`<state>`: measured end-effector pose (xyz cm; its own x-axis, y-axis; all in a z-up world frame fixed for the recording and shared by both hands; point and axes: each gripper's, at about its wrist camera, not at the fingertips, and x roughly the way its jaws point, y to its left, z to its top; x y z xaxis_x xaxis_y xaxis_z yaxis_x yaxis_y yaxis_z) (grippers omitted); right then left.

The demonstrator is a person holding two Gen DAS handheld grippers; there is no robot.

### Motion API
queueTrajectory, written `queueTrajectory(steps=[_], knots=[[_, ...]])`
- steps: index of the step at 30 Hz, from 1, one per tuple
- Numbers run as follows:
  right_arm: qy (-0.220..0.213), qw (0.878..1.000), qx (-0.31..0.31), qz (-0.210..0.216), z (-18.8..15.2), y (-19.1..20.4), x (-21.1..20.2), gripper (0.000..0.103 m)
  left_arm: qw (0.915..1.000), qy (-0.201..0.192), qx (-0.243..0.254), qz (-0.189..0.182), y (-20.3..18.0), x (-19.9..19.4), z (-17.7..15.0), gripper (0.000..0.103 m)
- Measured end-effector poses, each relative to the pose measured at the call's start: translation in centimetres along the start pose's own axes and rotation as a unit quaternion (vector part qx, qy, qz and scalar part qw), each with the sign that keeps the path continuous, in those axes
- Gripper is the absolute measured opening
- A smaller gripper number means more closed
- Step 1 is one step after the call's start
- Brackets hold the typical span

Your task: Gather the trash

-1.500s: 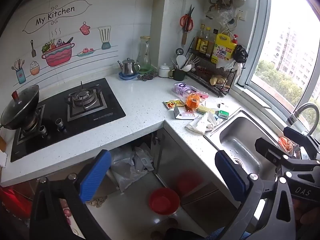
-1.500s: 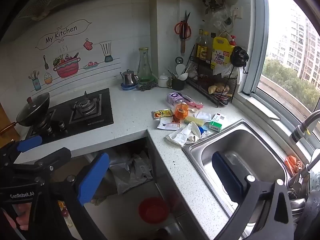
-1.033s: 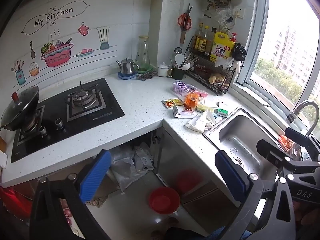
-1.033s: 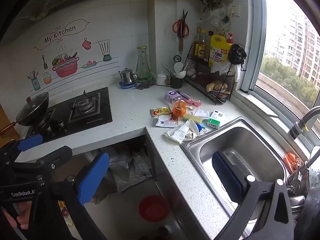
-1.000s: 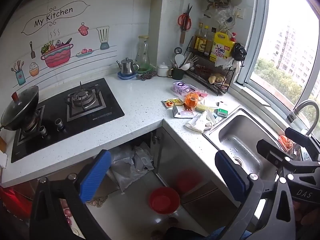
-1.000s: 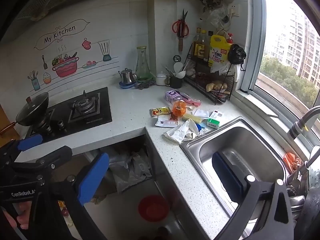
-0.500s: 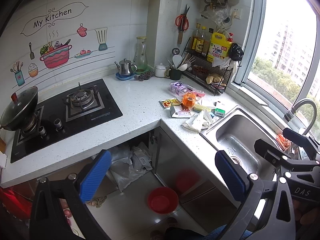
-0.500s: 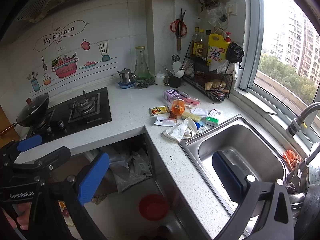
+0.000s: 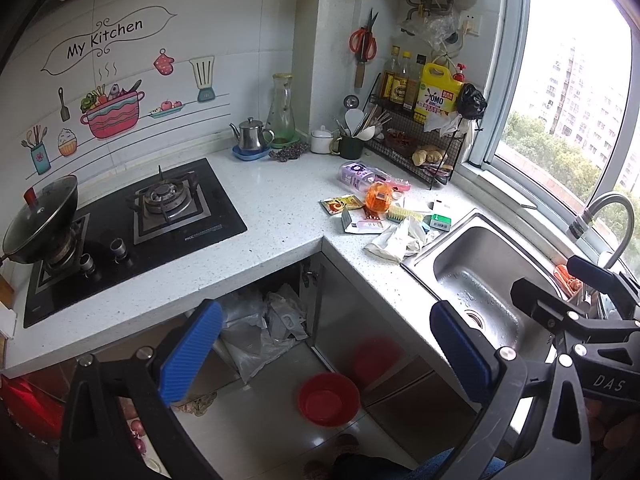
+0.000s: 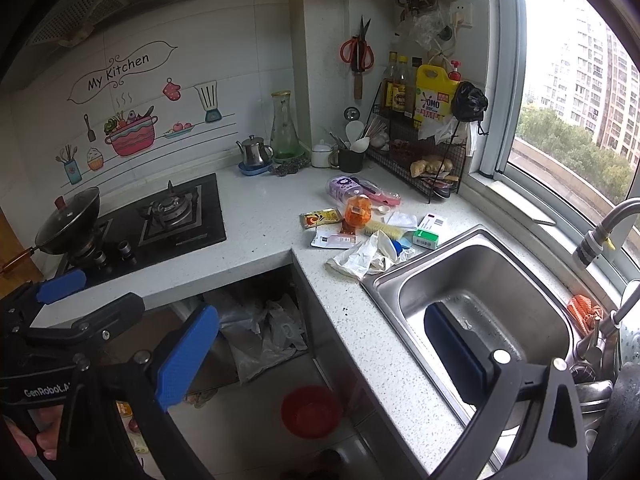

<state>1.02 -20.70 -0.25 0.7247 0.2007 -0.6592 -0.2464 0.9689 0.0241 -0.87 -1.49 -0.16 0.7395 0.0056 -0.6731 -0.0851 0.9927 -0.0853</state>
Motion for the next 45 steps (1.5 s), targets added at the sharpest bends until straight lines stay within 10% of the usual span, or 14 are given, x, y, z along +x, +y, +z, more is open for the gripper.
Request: queueTrajectory(steps=[45], knots=[[0.016, 1.0, -0.002, 0.002, 0.2, 0.3, 1.3, 0.103, 0.9996, 0.015, 0.017, -0.017, 0.5, 0.1, 0.7, 0.103]])
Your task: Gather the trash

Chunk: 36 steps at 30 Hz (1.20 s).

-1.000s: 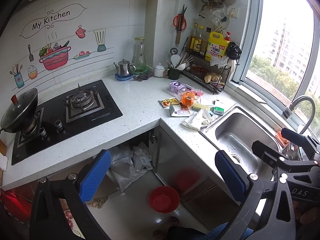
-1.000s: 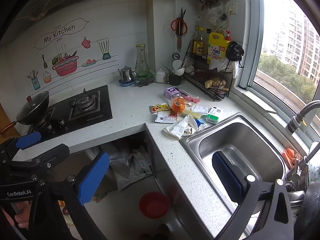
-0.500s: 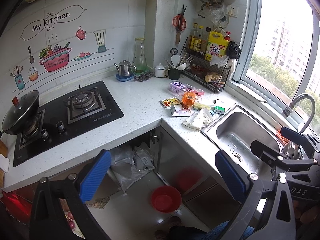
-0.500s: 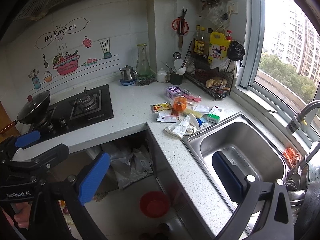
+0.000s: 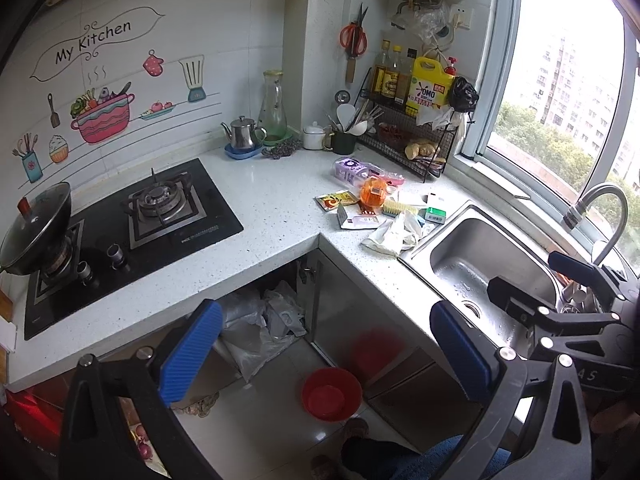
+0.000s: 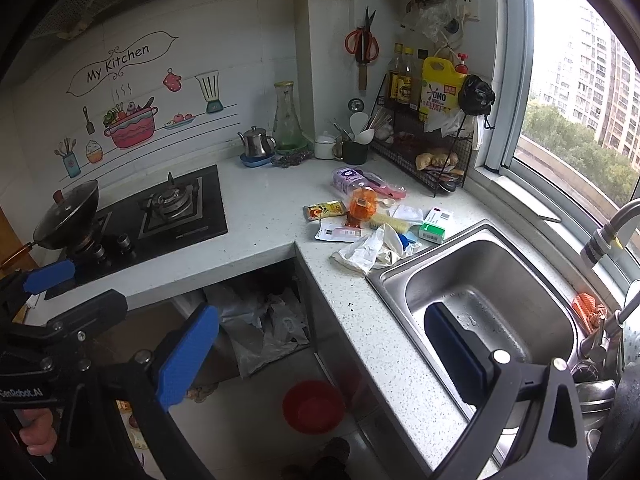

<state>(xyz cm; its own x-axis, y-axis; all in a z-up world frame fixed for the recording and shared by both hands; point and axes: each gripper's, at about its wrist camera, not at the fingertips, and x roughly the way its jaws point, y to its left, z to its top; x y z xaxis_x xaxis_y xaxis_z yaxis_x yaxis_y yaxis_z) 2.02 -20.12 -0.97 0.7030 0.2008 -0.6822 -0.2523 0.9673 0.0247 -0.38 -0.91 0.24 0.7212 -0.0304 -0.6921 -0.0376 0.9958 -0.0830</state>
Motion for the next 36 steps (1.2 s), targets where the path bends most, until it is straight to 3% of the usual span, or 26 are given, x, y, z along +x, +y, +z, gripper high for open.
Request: queueTrajectory(steps=[11, 23, 30, 36], knots=[[0.024, 0.999, 0.024, -0.014, 3.3, -4.5, 6.1, 0.103, 0.9993, 0.032, 0.012, -0.014, -1.6, 7.0, 3.8, 0.103], [0.097, 0.994, -0.043, 0.019, 8.0, -7.9, 19.5, 0.103, 0.9954, 0.096, -0.007, -0.01, -2.5, 20.4, 8.9, 0.103], [0.161, 0.979, -0.103, 0.07, 8.0, -9.2, 28.3, 0.103, 0.9898, 0.139, -0.029, 0.012, -2.1, 27.5, 9.4, 0.103], [0.207, 0.961, -0.15, 0.107, 6.6, -9.2, 33.3, 0.103, 0.9835, 0.172, -0.048, 0.026, -1.5, 31.5, 9.1, 0.103]])
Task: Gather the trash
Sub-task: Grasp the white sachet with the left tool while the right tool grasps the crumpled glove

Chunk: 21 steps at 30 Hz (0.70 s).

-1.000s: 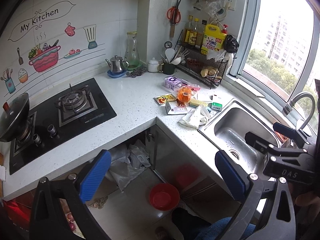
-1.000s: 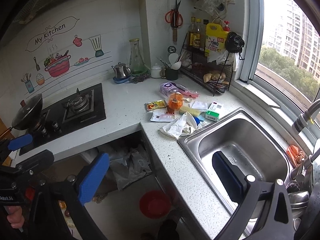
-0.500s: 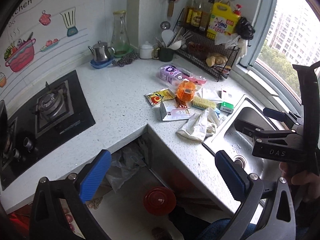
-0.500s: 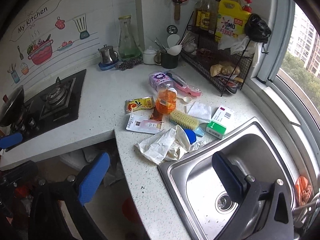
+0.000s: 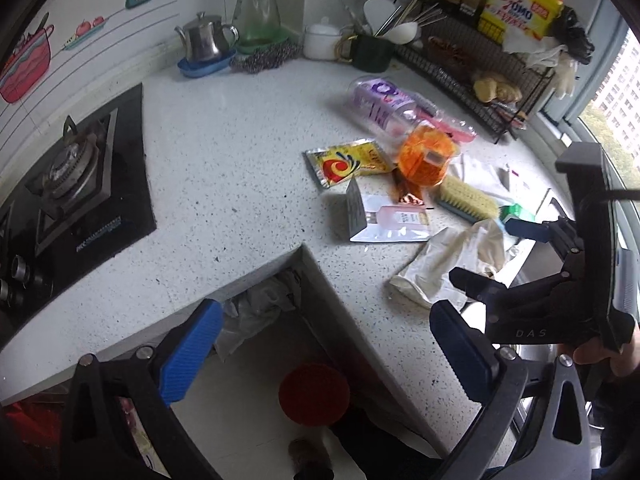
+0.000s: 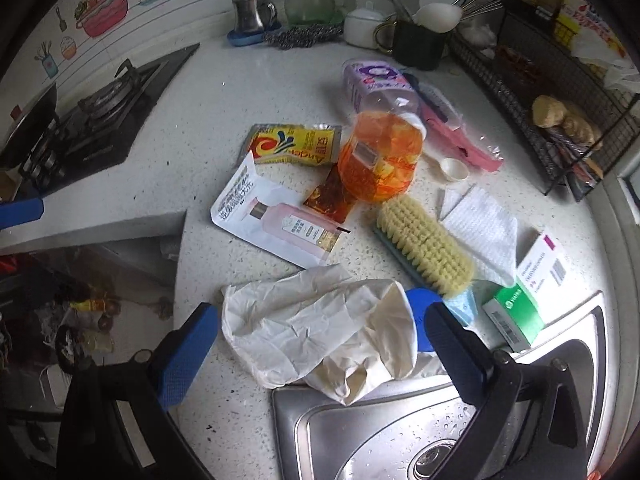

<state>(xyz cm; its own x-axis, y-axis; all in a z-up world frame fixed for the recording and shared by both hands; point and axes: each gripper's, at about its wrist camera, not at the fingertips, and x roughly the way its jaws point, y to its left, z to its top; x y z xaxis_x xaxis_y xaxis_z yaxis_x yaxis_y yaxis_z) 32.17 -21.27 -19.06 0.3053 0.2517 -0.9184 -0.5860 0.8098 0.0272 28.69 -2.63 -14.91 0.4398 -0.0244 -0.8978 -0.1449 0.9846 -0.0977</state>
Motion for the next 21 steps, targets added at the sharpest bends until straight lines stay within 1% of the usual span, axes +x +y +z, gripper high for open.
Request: queueTrajectory(steps=[3, 5, 6, 8, 9, 10, 11, 12, 13, 14, 16, 17, 18, 20, 21], knots=[[0.012, 1.0, -0.015, 0.024, -0.1, -0.3, 1.6, 0.103, 0.9999, 0.013, -0.002, -0.002, 0.0, 1.0, -0.2, 0.103], [0.014, 0.999, -0.02, 0.033, -0.3, -0.3, 2.3, 0.103, 0.9998, 0.021, 0.0, -0.001, -0.1, 1.5, -0.4, 0.103], [0.017, 0.999, -0.023, 0.033, -0.4, -0.2, 2.5, 0.103, 0.9997, 0.025, 0.003, 0.002, -0.1, 1.7, -0.7, 0.103], [0.005, 0.999, -0.041, 0.009, -0.4, 0.3, 2.6, 0.098, 0.9995, 0.029, 0.006, 0.004, 0.0, 2.2, -0.9, 0.103], [0.002, 0.998, -0.055, 0.001, -0.2, 0.6, 2.8, 0.087, 0.9995, 0.032, 0.005, 0.004, 0.1, 2.3, -1.1, 0.103], [0.008, 0.998, -0.065, 0.007, -0.2, 1.0, 3.0, 0.076, 0.9994, 0.034, 0.003, 0.004, 0.2, 2.4, -1.2, 0.103], [0.024, 0.997, -0.066, 0.018, -0.3, 1.3, 3.4, 0.067, 0.9994, 0.035, 0.0, 0.004, 0.4, 2.6, -1.2, 0.103], [0.025, 0.997, -0.067, 0.012, -0.5, 1.5, 3.6, 0.064, 0.9993, 0.036, -0.003, 0.004, 0.5, 2.6, -1.3, 0.103], [0.017, 0.997, -0.077, 0.006, -0.6, 1.7, 3.5, 0.06, 0.9993, 0.036, -0.006, 0.004, 0.7, 2.7, -1.3, 0.103], [0.014, 0.996, -0.083, 0.012, -0.6, 1.9, 3.3, 0.054, 0.9993, 0.035, -0.009, 0.005, 0.8, 2.6, -1.4, 0.103], [0.01, 0.997, -0.079, 0.015, -0.6, 2.0, 3.0, 0.047, 0.9994, 0.032, -0.011, 0.006, 0.9, 2.5, -1.3, 0.103], [0.007, 0.997, -0.077, 0.013, -0.4, 1.9, 3.0, 0.035, 0.9994, 0.031, -0.009, 0.008, 0.9, 2.5, -1.2, 0.103], [0.005, 0.997, -0.076, 0.011, -0.4, 1.9, 2.8, 0.018, 0.9995, 0.03, -0.006, 0.009, 0.9, 2.5, -1.1, 0.103], [0.002, 0.998, -0.069, 0.012, -0.4, 1.6, 2.6, 0.01, 0.9996, 0.028, 0.001, 0.009, 0.6, 2.6, -0.8, 0.103], [0.001, 0.998, -0.057, 0.026, -0.4, 1.3, 2.4, 0.009, 0.9996, 0.027, 0.003, 0.007, 0.5, 2.7, -0.6, 0.103]])
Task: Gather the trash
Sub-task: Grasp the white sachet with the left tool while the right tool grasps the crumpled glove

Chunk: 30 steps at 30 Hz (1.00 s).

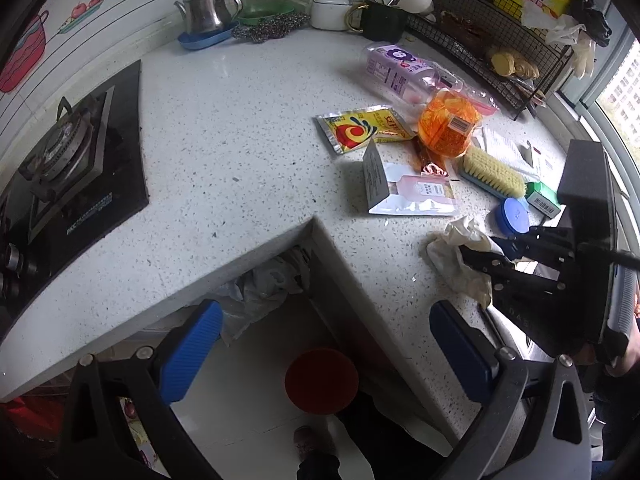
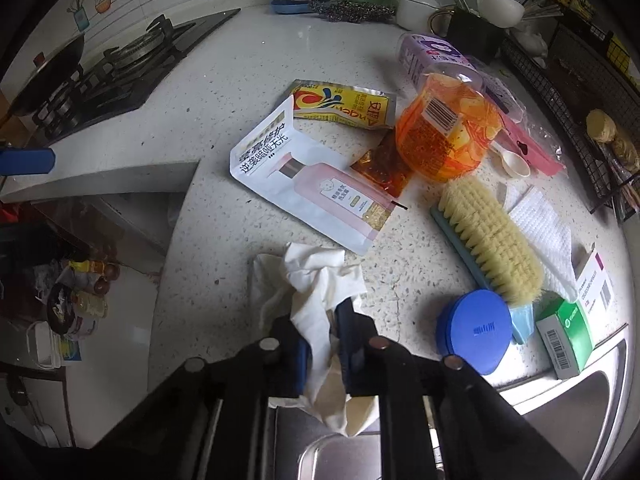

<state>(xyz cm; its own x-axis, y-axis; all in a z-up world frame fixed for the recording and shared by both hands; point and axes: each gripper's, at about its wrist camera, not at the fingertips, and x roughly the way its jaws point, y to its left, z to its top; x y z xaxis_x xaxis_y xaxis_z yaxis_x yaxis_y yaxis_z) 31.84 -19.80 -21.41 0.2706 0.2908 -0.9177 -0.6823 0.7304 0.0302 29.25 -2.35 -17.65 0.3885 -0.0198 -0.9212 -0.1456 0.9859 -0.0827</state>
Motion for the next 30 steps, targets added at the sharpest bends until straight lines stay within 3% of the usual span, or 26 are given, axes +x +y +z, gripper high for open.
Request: queueTrajectory(steps=[3, 12, 17, 23, 26, 30], knots=[[-0.006, 0.999, 0.044, 0.027, -0.5, -1.0, 0.0, 0.009, 0.9999, -0.004, 0.006, -0.009, -0.6, 0.3, 0.9, 0.103], [-0.018, 0.988, 0.155, 0.012, 0.8, -6.7, -3.6, 0.009, 0.9997, -0.01, 0.013, -0.017, -2.1, 3.0, 5.1, 0.098], [-0.028, 0.982, 0.186, -0.01, 0.6, -7.2, -3.5, 0.009, 0.9996, 0.0, 0.025, -0.007, -2.5, 5.7, 7.1, 0.093], [-0.024, 0.977, 0.213, -0.001, 0.6, -8.1, -2.1, 0.009, 0.9988, 0.022, 0.044, 0.007, -3.1, 8.7, 8.6, 0.081], [-0.022, 0.974, 0.224, 0.006, 0.7, -8.2, -1.5, 0.009, 0.9985, 0.036, 0.041, 0.006, -3.1, 10.0, 8.7, 0.072], [-0.022, 0.973, 0.229, 0.007, 0.6, -8.2, -1.3, 0.009, 0.9978, 0.053, 0.04, 0.004, -3.2, 11.0, 8.5, 0.034]])
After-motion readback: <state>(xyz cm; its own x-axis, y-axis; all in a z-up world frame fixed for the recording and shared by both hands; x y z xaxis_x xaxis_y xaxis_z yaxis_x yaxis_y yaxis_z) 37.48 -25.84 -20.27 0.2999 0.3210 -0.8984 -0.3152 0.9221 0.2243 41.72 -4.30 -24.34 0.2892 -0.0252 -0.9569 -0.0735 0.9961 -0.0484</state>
